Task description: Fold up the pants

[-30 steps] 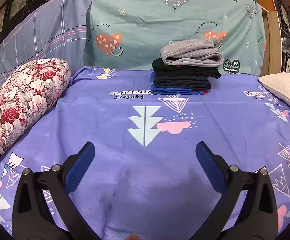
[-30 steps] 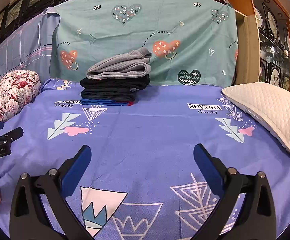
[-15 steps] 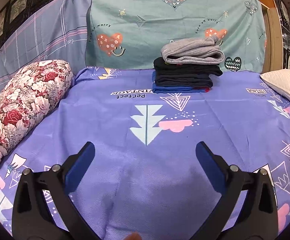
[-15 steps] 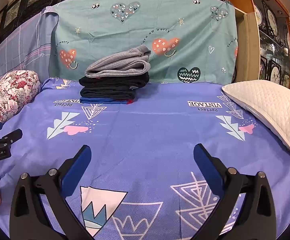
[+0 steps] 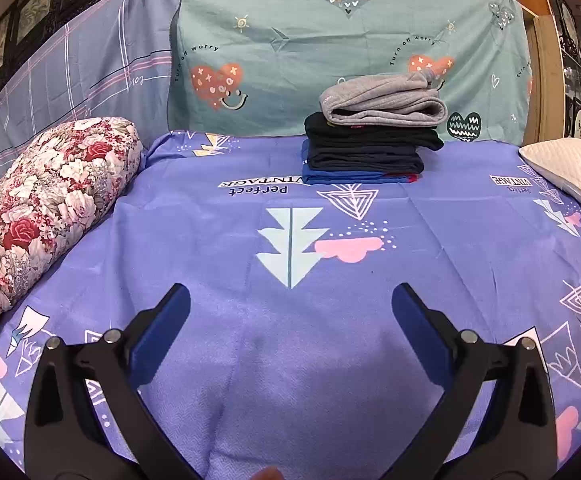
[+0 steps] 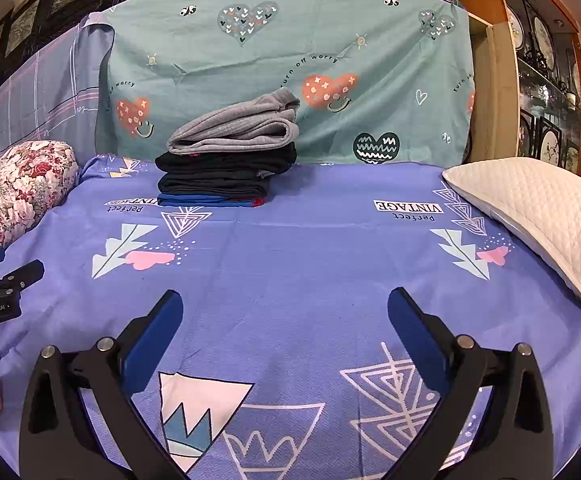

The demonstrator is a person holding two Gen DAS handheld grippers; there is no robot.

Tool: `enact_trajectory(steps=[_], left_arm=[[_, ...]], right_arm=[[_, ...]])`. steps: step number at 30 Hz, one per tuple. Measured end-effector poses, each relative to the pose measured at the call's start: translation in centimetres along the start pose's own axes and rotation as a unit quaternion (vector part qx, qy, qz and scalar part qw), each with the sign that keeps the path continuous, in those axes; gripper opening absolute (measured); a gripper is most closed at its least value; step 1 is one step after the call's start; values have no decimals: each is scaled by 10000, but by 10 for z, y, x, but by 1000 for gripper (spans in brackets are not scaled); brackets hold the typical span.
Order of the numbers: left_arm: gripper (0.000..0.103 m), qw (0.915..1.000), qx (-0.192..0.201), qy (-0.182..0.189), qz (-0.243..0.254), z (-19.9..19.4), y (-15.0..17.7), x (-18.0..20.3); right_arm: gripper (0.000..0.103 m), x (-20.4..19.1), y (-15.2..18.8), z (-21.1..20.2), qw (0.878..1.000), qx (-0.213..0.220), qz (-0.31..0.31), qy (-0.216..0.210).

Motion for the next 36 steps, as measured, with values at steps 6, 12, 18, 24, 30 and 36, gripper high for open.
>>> enact_trajectory(steps=[6, 12, 18, 24, 30, 36], left_arm=[[101, 10000, 17, 50, 19, 0, 0, 1], [101, 10000, 27, 41, -2, 0, 0, 1], [101, 10000, 30, 53, -58, -1, -1, 0], [101, 9999, 43, 89, -73, -1, -1, -1], [101, 9997, -64, 93, -203, 2, -1, -8], [101, 9999, -29, 35, -120, 0, -1, -7]], right_arm=[[102, 1, 0, 0, 10000, 0, 10, 11], [102, 1, 0, 0, 10000, 0, 6, 5], [102, 1, 0, 0, 10000, 0, 6, 3], [102, 1, 0, 0, 10000, 0, 5, 4], [102, 1, 0, 0, 10000, -7, 7, 4], [102, 1, 0, 0, 10000, -20, 8, -1]])
Point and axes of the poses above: each gripper's, at about its wrist camera, not at the fingertips, and z roughly the way its jaws point, x to its right, y to its underside, the point moved 6 cm from there along z, roughly the way its jaws point, and after that the axes turned 8 degrees about y, right-handed, at the moved point
